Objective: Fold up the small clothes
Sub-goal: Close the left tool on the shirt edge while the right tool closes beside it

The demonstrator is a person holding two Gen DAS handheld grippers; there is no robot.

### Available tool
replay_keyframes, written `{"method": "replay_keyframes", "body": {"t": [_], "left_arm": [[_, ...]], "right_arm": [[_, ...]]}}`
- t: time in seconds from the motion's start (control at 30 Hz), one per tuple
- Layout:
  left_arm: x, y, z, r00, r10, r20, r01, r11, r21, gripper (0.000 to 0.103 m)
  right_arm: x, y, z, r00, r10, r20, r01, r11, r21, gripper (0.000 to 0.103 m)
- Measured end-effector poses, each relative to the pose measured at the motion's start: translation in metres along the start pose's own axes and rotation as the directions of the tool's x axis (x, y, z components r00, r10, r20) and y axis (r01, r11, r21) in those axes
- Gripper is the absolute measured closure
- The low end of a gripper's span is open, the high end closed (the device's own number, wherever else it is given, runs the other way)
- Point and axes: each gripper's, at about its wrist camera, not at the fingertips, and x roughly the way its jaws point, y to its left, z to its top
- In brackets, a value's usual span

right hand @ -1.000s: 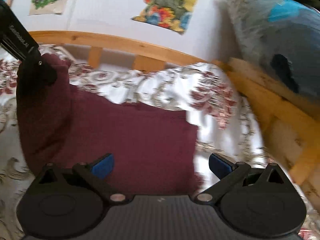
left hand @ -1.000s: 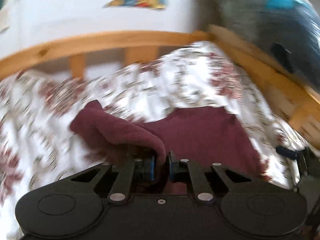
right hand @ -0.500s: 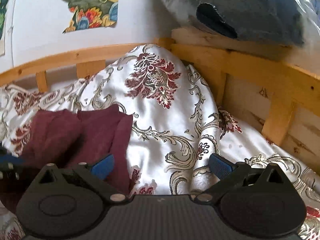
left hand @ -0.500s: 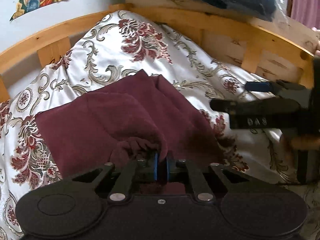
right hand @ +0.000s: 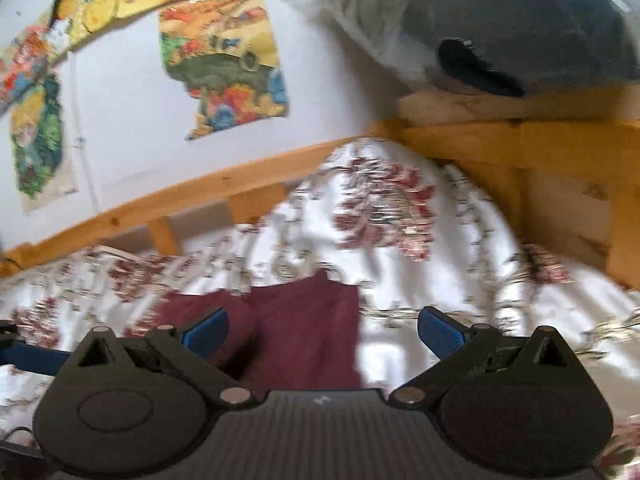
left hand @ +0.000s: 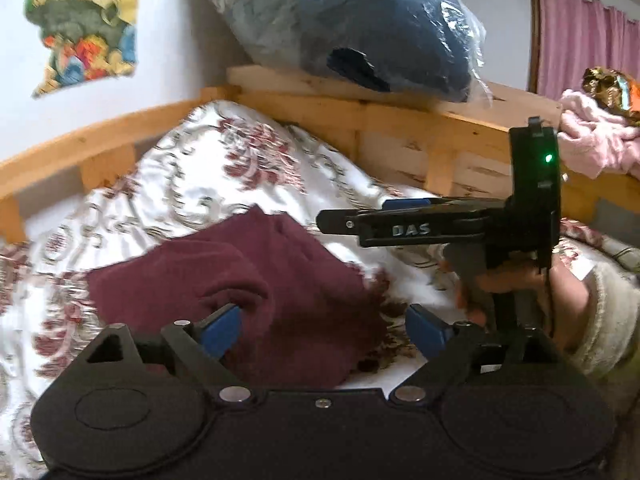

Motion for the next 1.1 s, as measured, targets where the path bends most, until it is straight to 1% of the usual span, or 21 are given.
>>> {"method": "replay_keyframes", "body": {"t": [0.07, 0.1, 0.13, 0.23, 0.27, 0.3, 0.33, 0.37, 0.4, 0.43, 0.5, 0.53, 0.57, 0.6, 0.63, 0.7, 0.77, 0.83, 0.93, 1.0, 1.1], "left_arm": [[0.002, -0.002, -0.006, 0.995, 0.101, -0.013, -0.1, 0.994, 0.031, 0.01], [0.006, -0.002, -0.009, 0.987, 0.159, -0.037, -0.157, 0.986, 0.05, 0.011], [0.011, -0.001, -0.013, 0.978, 0.199, -0.061, -0.195, 0.979, 0.067, 0.011], [0.024, 0.008, -0.023, 0.964, 0.241, -0.114, -0.231, 0.969, 0.089, 0.011], [0.028, 0.01, -0.027, 0.959, 0.251, -0.134, -0.241, 0.966, 0.091, 0.012], [0.031, 0.013, -0.03, 0.954, 0.26, -0.15, -0.248, 0.964, 0.091, 0.013], [0.032, 0.014, -0.034, 0.95, 0.265, -0.165, -0.253, 0.963, 0.091, 0.014], [0.036, 0.016, -0.037, 0.945, 0.271, -0.183, -0.258, 0.962, 0.092, 0.017], [0.038, 0.019, -0.038, 0.942, 0.274, -0.196, -0.26, 0.961, 0.093, 0.024], [0.038, 0.021, -0.041, 0.941, 0.272, -0.202, -0.258, 0.962, 0.093, 0.028], [0.038, 0.024, -0.043, 0.939, 0.287, -0.192, -0.27, 0.957, 0.108, 0.046], [0.038, 0.026, -0.042, 0.937, 0.293, -0.19, -0.276, 0.955, 0.111, 0.05], [0.039, 0.029, -0.042, 0.936, 0.295, -0.192, -0.279, 0.955, 0.106, 0.059], [0.039, 0.031, -0.041, 0.936, 0.294, -0.193, -0.28, 0.955, 0.098, 0.068], [0.039, 0.032, -0.04, 0.937, 0.29, -0.195, -0.277, 0.957, 0.092, 0.071], [0.04, 0.033, -0.039, 0.941, 0.276, -0.197, -0.264, 0.961, 0.086, 0.079], [0.04, 0.033, -0.039, 0.947, 0.258, -0.192, -0.247, 0.966, 0.08, 0.083], [0.039, 0.03, -0.04, 0.951, 0.25, -0.181, -0.24, 0.968, 0.074, 0.085], [0.036, 0.022, -0.038, 0.964, 0.22, -0.146, -0.211, 0.975, 0.071, 0.086], [0.037, 0.015, -0.035, 0.974, 0.19, -0.122, -0.181, 0.98, 0.079, 0.086], [0.047, 0.002, -0.026, 0.983, 0.151, -0.106, -0.142, 0.986, 0.09, 0.086]], "right_arm": [[0.003, 0.005, 0.0, 0.997, 0.071, -0.007, -0.07, 0.997, 0.023, 0.0], [0.006, 0.009, 0.0, 0.995, 0.095, -0.012, -0.095, 0.995, 0.031, 0.0], [0.008, 0.013, -0.001, 0.994, 0.108, -0.013, -0.108, 0.994, 0.033, 0.0], [0.02, 0.026, -0.001, 0.988, 0.152, -0.035, -0.151, 0.988, 0.031, 0.001], [0.025, 0.03, -0.002, 0.984, 0.168, -0.053, -0.166, 0.985, 0.036, 0.003], [0.032, 0.033, -0.004, 0.981, 0.178, -0.075, -0.175, 0.984, 0.043, 0.009], [0.039, 0.035, -0.005, 0.977, 0.188, -0.1, -0.183, 0.982, 0.056, 0.012], [0.046, 0.035, -0.007, 0.973, 0.196, -0.121, -0.188, 0.979, 0.074, 0.016], [0.053, 0.035, -0.009, 0.969, 0.204, -0.14, -0.191, 0.977, 0.095, 0.019], [0.057, 0.034, -0.011, 0.966, 0.209, -0.15, -0.194, 0.975, 0.112, 0.02], [0.067, 0.029, -0.014, 0.962, 0.22, -0.16, -0.196, 0.969, 0.151, 0.027], [0.072, 0.026, -0.015, 0.959, 0.228, -0.167, -0.198, 0.964, 0.178, 0.03], [0.076, 0.024, -0.015, 0.956, 0.236, -0.173, -0.2, 0.958, 0.204, 0.038], [0.081, 0.021, -0.016, 0.953, 0.247, -0.176, -0.204, 0.951, 0.23, 0.049], [0.085, 0.02, -0.017, 0.951, 0.253, -0.179, -0.205, 0.947, 0.247, 0.055], [0.092, 0.02, -0.018, 0.953, 0.232, -0.195, -0.187, 0.956, 0.226, 0.084], [0.092, 0.022, -0.021, 0.957, 0.214, -0.197, -0.18, 0.967, 0.18, 0.092], [0.085, 0.025, -0.021, 0.963, 0.207, -0.172, -0.185, 0.974, 0.135, 0.094], [0.07, 0.028, -0.012, 0.977, 0.187, -0.1, -0.181, 0.981, 0.068, 0.095], [0.06, 0.03, -0.004, 0.986, 0.162, -0.051, -0.161, 0.987, 0.007, 0.095], [0.045, 0.033, 0.008, 0.994, 0.108, 0.004, -0.107, 0.989, -0.102, 0.095]]}}
